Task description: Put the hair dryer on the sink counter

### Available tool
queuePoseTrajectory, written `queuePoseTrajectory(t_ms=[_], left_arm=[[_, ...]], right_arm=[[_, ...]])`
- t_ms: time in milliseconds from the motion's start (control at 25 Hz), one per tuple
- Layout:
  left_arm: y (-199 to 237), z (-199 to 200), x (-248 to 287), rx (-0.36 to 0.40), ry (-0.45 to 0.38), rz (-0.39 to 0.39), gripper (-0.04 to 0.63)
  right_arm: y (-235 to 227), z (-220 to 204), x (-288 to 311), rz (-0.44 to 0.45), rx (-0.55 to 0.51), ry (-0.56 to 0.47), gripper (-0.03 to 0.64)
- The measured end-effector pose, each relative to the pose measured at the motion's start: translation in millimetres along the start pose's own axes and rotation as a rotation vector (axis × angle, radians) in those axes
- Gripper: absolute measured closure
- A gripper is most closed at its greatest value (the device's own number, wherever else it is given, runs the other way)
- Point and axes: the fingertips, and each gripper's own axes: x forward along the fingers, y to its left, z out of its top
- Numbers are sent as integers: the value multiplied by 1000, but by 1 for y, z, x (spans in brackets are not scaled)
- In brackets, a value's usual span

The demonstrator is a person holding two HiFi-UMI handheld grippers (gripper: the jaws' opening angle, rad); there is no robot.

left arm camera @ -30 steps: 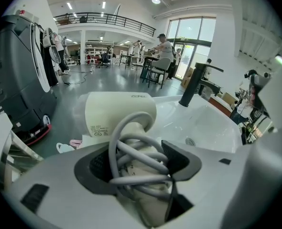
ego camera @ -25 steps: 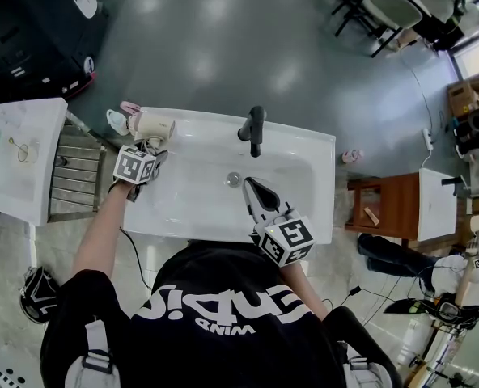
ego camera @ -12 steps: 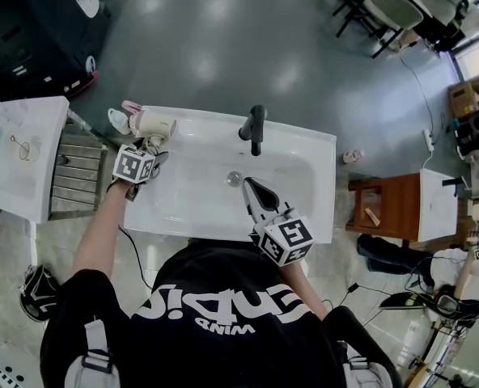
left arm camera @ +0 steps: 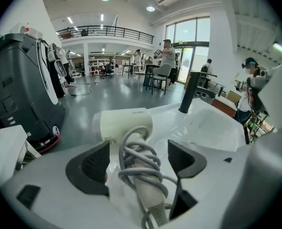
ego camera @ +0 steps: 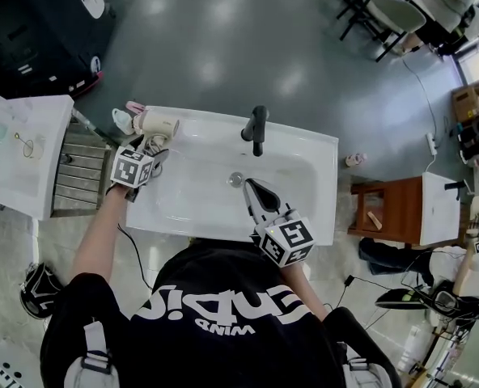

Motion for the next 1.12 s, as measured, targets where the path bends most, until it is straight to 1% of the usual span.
queuePoseTrajectory(t_ms=[240,320,440,520,600,800,960,1120], left_arm=[[-2,17,-22,-21,-73,42,222],[-3,21,-29,-20,-93,60,273],[-9,29,-41,30,-140,102,357],[-16,33,-46,46,-165,112,399],[-23,36,-49,38,-181,111,441],[-45,44,-58,-25,-228,94,504],[-64,49,-67,-44,-256,87,555],[-88,45,-69,-69,-263,27,575]], right_arm=[[1,1,-2,14,4,-12,598],[1,2,-5,16,5,-15,598],[0,1,-9,19,9,-19,598],[0,0,-11,21,12,-20,598],[0,0,-13,26,14,-23,598],[-3,-2,-18,33,30,-29,598],[-5,-2,-24,28,35,-29,598],[-10,-3,-29,18,35,-31,598]])
